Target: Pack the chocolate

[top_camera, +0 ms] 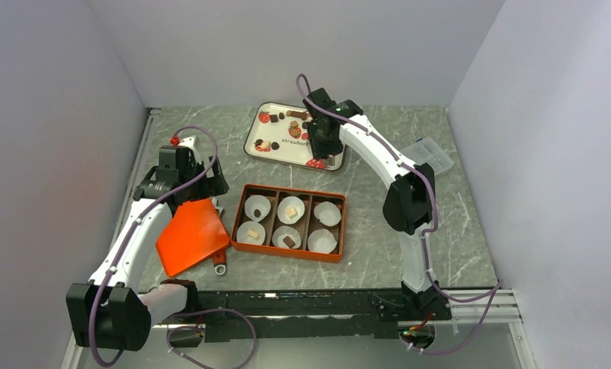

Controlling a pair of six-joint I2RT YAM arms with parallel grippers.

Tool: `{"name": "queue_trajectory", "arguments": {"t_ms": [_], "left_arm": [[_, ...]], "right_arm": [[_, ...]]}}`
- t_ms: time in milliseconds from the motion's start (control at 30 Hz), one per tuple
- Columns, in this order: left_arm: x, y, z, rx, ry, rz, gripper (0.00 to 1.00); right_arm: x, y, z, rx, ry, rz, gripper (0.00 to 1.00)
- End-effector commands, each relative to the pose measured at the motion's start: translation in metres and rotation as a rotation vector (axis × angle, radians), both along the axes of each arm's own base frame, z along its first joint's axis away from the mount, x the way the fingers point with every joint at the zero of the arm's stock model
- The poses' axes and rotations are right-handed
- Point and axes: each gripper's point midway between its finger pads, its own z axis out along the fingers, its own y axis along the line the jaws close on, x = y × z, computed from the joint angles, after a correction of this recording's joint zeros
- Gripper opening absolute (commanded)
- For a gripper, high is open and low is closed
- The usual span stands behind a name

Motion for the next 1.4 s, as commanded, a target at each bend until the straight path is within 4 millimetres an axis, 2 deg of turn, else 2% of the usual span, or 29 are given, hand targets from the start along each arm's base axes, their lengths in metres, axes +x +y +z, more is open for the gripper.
{"name": "queue_trajectory", "arguments": {"t_ms": [0,300,433,733,1000,1167,1367], "left_arm": [[0.007,0.001,0.007,-0.008,-0.040,0.007,0.99],[0.006,0.001,0.006,-0.007,-0.036,0.004,0.99],[0.007,0.001,0.007,-0.007,-0.036,0.004,0.99],[0.006,0.001,0.006,-0.007,-0.034,0.004,0.99],[0.007,0.000,0.006,-0.008,-0.033,0.004,0.99],[0.006,0.002,0.005,-0.002,-0.031,0.007,0.99],[0.007,0.001,0.004,-0.003,-0.028,0.006,0.99]], "right_arm": [[0.004,-0.008,0.036,0.005,-0.085,-0.027,0.42],[0.003,-0.011,0.054,0.024,-0.132,-0.043,0.41],[0.004,-0.018,0.052,-0.005,-0.139,-0.064,0.42],[0.004,-0.021,0.017,-0.066,-0.075,-0.071,0.42],[0.011,-0.012,-0.005,-0.062,-0.044,-0.054,0.41],[0.015,-0.011,-0.013,-0.070,-0.036,-0.055,0.40],[0.014,-0.015,-0.005,-0.079,-0.053,-0.067,0.29]]}}
